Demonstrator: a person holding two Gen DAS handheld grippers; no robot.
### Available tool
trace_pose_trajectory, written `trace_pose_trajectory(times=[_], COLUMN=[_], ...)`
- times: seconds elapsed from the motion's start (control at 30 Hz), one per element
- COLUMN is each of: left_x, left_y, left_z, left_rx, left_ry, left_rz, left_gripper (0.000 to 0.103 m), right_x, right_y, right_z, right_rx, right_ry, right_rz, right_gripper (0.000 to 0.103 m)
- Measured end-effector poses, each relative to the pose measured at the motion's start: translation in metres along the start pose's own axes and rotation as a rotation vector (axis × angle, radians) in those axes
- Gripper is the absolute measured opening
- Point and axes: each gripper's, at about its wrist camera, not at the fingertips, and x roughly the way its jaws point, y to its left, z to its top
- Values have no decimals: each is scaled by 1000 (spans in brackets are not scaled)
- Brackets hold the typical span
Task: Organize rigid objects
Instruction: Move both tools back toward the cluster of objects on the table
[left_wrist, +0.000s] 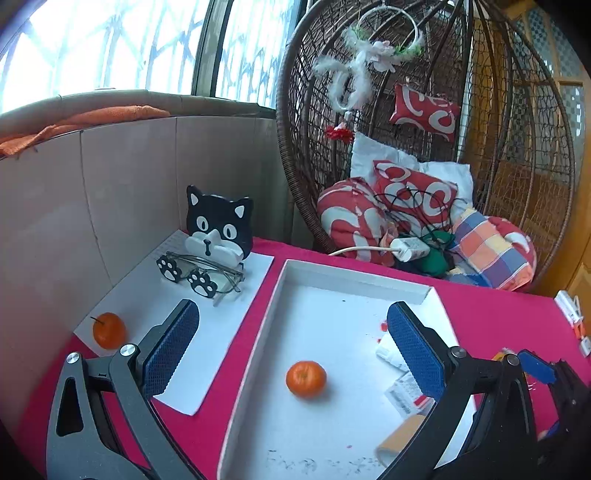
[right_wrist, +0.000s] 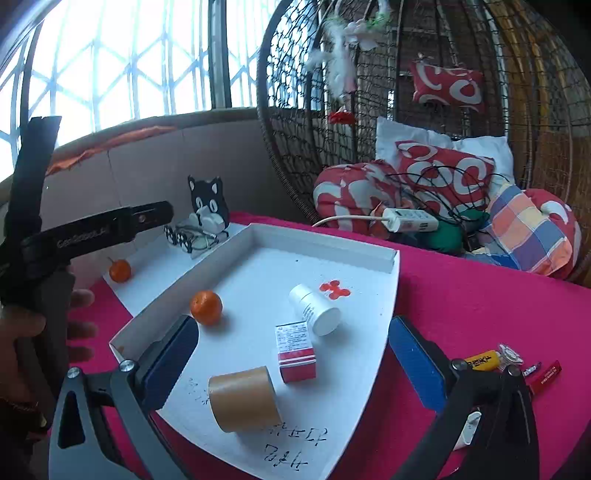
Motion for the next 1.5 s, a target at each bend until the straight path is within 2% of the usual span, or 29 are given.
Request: trace_pose_trajectory(times=[0.27, 0.53, 0.73, 0.9, 1.0, 1.1, 1.23, 1.3, 1.37, 1.5], left_x=[-15, -28, -31, -26, -13, 3, 13, 19, 23, 29], left_y=[-21, -66, -106, -149, -184, -216, -251, -266, -277, -294], left_z=[-2, -5, -20, -39, -58, -82, -117, -132, -141, -152], left_rx=[25, 100, 182, 274, 339, 407, 446, 467, 485, 532], left_ry=[-9, -8, 25, 88, 180, 285, 411, 449, 481, 501], left_rz=[-52, -138, -224, -298, -373, -416, -504, -491, -493, -482], left_gripper=[103, 103, 103, 103, 103, 103, 103, 98, 77, 73], right_x=[-23, -54, -106, -141, -150, -153, -156, -159, -162, -165], right_y=[-24, -56, -120, -162, -184, -202, -220, -226, -232, -239], right_z=[8, 12, 6, -5, -15, -26, -39, -44, -50, -57], right_rx=[75, 146, 279, 310, 357, 411, 467, 488, 504, 503], right_ry=[-66, -147, -279, -331, -328, -310, -289, -282, -281, -258], right_rz=[-44, -96, -210, -365, -403, -420, -425, -431, -427, -419], right_gripper=[103, 103, 103, 103, 103, 103, 103, 103, 103, 103])
